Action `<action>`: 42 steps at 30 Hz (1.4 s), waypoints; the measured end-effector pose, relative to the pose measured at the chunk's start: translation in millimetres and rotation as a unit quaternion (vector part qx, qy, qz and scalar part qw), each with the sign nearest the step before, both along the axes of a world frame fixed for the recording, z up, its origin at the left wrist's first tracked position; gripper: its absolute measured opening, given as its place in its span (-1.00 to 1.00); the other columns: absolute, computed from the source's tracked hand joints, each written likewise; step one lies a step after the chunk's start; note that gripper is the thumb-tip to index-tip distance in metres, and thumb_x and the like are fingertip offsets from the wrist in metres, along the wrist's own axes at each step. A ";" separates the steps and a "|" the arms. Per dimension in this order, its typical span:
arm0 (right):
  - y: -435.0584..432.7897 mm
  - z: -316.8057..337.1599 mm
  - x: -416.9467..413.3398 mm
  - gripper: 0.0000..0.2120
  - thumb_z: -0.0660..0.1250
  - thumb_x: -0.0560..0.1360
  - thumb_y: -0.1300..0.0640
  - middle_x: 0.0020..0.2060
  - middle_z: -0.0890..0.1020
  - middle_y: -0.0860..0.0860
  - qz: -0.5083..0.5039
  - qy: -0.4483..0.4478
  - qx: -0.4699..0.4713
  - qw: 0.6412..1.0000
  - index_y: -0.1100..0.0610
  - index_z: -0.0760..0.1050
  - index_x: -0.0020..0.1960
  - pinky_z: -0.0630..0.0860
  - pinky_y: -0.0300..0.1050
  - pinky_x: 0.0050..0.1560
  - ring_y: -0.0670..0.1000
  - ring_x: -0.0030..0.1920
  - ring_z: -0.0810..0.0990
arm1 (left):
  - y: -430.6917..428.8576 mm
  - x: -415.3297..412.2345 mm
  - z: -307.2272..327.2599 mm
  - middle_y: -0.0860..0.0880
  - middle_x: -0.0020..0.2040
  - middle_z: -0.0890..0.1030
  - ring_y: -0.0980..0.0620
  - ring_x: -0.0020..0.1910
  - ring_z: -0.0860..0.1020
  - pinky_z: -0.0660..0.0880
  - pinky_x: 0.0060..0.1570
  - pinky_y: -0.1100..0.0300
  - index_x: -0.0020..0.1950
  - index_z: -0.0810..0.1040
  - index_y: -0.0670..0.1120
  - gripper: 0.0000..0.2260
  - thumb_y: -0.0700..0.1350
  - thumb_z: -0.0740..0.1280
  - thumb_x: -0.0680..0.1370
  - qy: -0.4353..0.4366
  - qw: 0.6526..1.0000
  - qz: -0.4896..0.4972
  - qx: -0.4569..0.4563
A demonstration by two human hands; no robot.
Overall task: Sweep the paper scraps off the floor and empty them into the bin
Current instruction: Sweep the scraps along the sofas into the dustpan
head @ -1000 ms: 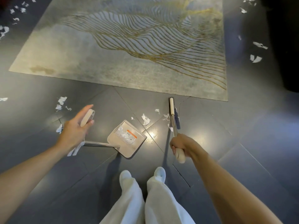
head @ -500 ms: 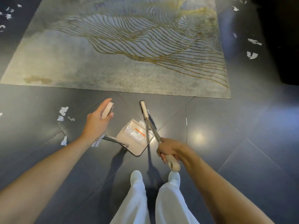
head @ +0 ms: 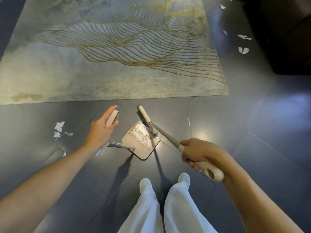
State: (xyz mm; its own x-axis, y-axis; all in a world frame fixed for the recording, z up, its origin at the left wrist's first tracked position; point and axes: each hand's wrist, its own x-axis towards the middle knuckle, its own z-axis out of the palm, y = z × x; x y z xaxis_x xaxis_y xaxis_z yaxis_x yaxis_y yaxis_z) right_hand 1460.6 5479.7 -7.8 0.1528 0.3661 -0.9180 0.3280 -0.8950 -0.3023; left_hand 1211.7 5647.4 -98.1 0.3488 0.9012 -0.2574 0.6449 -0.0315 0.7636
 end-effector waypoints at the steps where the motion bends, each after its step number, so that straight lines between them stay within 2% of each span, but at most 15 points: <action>1: -4.2 -0.2 8.8 -0.75 0.24 0.50 0.32 -0.62 0.46 0.02 -0.020 -0.002 0.002 1.000 0.17 0.44 0.16 0.42 -0.25 -0.54 -0.07 -0.64 0.39 | -1.8 5.8 0.9 -0.05 -0.03 0.61 -0.04 -0.33 0.49 0.54 -0.16 0.01 0.22 0.33 0.54 -0.52 -0.08 0.30 0.59 0.000 1.000 -0.007 -0.002; 8: -35.2 -13.2 78.2 -0.83 0.25 0.46 0.33 -0.62 0.47 0.04 -0.102 -0.061 0.027 0.992 0.22 0.47 0.04 0.43 -0.19 -0.49 -0.01 -0.60 0.41 | -21.0 67.3 4.0 0.27 -0.10 0.57 0.06 -0.37 0.45 0.51 -0.13 0.03 0.24 0.33 0.52 -0.51 -0.09 0.31 0.59 -0.012 0.999 -0.041 -0.019; 10: -41.6 -23.7 95.8 -0.85 0.24 0.45 0.32 -0.52 0.52 0.09 -0.095 -0.097 0.034 0.990 0.25 0.48 0.01 0.48 -0.15 -0.42 0.03 -0.55 0.46 | -27.9 87.9 4.3 0.21 -0.10 0.59 0.04 -0.34 0.46 0.51 -0.09 0.00 0.24 0.33 0.53 -0.51 -0.09 0.31 0.59 -0.014 0.998 -0.051 -0.025; 13: -49.4 -48.9 119.0 -0.82 0.21 0.47 0.31 -0.31 0.56 0.16 -0.094 -0.129 0.043 0.986 0.25 0.46 0.06 0.56 -0.03 -0.22 0.10 -0.38 0.51 | -36.2 121.7 3.0 0.07 0.03 0.61 -0.02 -0.26 0.47 0.51 -0.04 -0.02 0.26 0.31 0.50 -0.53 -0.08 0.29 0.60 -0.018 0.998 -0.061 -0.024; 16: -59.0 -81.6 137.7 -0.75 0.22 0.49 0.32 -0.16 0.55 0.19 -0.102 -0.116 0.027 0.988 0.22 0.35 0.16 0.58 0.00 -0.12 0.12 -0.24 0.53 | -39.4 153.7 1.2 0.02 0.00 0.61 0.00 -0.31 0.49 0.52 -0.11 0.03 0.28 0.30 0.47 -0.54 -0.08 0.28 0.60 -0.018 0.998 -0.063 -0.020; 19: -73.3 -110.6 157.3 -0.77 0.15 0.50 0.35 -0.27 0.52 0.17 -0.189 -0.044 -0.037 0.980 0.25 0.33 0.16 0.54 -0.05 -0.28 0.07 -0.34 0.50 | -39.6 178.2 -3.5 0.10 0.11 0.60 0.01 -0.27 0.48 0.50 0.00 0.01 0.34 0.31 0.42 -0.54 -0.09 0.29 0.60 -0.013 0.996 -0.079 -0.028; 21: -82.3 -121.2 167.6 -0.83 0.11 0.48 0.34 -0.38 0.48 0.13 -0.236 -0.029 -0.060 0.969 0.26 0.40 0.04 0.45 -0.14 -0.42 0.03 -0.46 0.44 | -42.1 192.4 -6.6 0.09 0.15 0.58 0.03 -0.26 0.48 0.48 0.01 0.06 0.39 0.31 0.37 -0.53 -0.08 0.29 0.60 -0.001 0.995 -0.099 -0.029; 23: -87.4 -127.0 171.2 -0.84 0.12 0.47 0.32 -0.37 0.49 0.13 -0.216 -0.057 -0.048 0.974 0.24 0.42 0.00 0.41 -0.22 -0.51 0.03 -0.47 0.43 | -45.5 204.0 -8.3 0.04 0.04 0.61 0.06 -0.29 0.50 0.45 -0.09 0.13 0.39 0.29 0.38 -0.54 -0.06 0.28 0.60 0.016 0.993 -0.118 -0.022; 25: -92.3 -129.7 172.3 -0.70 0.12 0.53 0.28 -0.27 0.49 0.12 -0.175 -0.080 -0.034 0.981 0.15 0.35 0.25 0.35 -0.31 -0.60 0.02 -0.40 0.44 | -48.2 211.1 -8.6 0.03 -0.07 0.61 0.06 -0.32 0.51 0.44 -0.15 0.17 0.36 0.27 0.44 -0.54 -0.04 0.27 0.60 0.029 0.992 -0.122 -0.020; 27: -98.8 -130.7 170.9 -0.53 0.10 0.54 0.26 -0.22 0.49 0.11 -0.110 -0.086 -0.036 0.989 0.03 0.20 0.43 0.30 -0.36 -0.65 0.01 -0.36 0.46 | -48.2 213.0 -9.6 0.01 -0.05 0.63 0.03 -0.33 0.51 0.47 -0.13 0.18 0.35 0.26 0.46 -0.53 -0.04 0.27 0.60 0.033 0.992 -0.122 -0.018; 30: -104.5 -123.8 161.9 -0.43 0.09 0.54 0.29 -0.17 0.49 0.11 -0.048 -0.089 -0.043 0.994 0.00 0.09 0.51 0.31 -0.36 -0.64 0.00 -0.35 0.49 | -46.4 212.6 -9.9 -0.10 0.01 0.65 -0.07 -0.31 0.53 0.48 -0.04 0.09 0.36 0.25 0.45 -0.53 -0.04 0.26 0.61 0.036 0.992 -0.118 -0.018; 33: -114.3 -111.6 147.0 -0.43 0.09 0.55 0.27 -0.20 0.51 0.10 -0.019 -0.078 -0.046 0.996 -0.05 0.09 0.50 0.33 -0.33 -0.62 -0.03 -0.40 0.47 | -44.9 213.1 -9.8 -0.13 0.02 0.64 -0.08 -0.30 0.52 0.45 -0.05 0.12 0.39 0.26 0.41 -0.53 -0.05 0.27 0.60 0.031 0.993 -0.110 -0.011; 37: -125.6 -81.9 155.4 -0.59 0.09 0.47 0.24 -0.25 0.52 0.08 -0.016 -0.028 -0.029 0.999 -0.11 0.35 0.24 0.36 -0.25 -0.52 -0.04 -0.48 0.39 | -43.3 210.6 -9.6 -0.11 -0.02 0.64 -0.05 -0.30 0.51 0.45 -0.08 0.13 0.41 0.27 0.38 -0.52 -0.07 0.27 0.60 0.015 0.995 -0.098 -0.010; 40: -125.4 -61.0 170.0 -0.49 0.19 0.46 0.31 -0.27 0.51 0.10 0.005 -0.006 -0.037 0.999 -0.18 0.32 0.26 0.42 -0.23 -0.51 -0.05 -0.51 0.40 | -44.7 204.2 -8.9 0.00 -0.06 0.63 0.14 -0.31 0.49 0.38 -0.09 0.20 0.39 0.27 0.41 -0.52 -0.06 0.28 0.60 0.015 0.994 -0.111 -0.011; 42: -124.7 -52.6 171.5 -0.44 0.25 0.47 0.32 -0.29 0.50 0.10 -0.027 0.008 -0.034 0.999 -0.24 0.30 0.28 0.43 -0.24 -0.50 -0.08 -0.52 0.40 | -45.7 199.9 -9.3 0.04 -0.05 0.60 0.17 -0.31 0.48 0.37 -0.08 0.22 0.39 0.28 0.40 -0.52 -0.07 0.28 0.60 0.014 0.993 -0.119 -0.011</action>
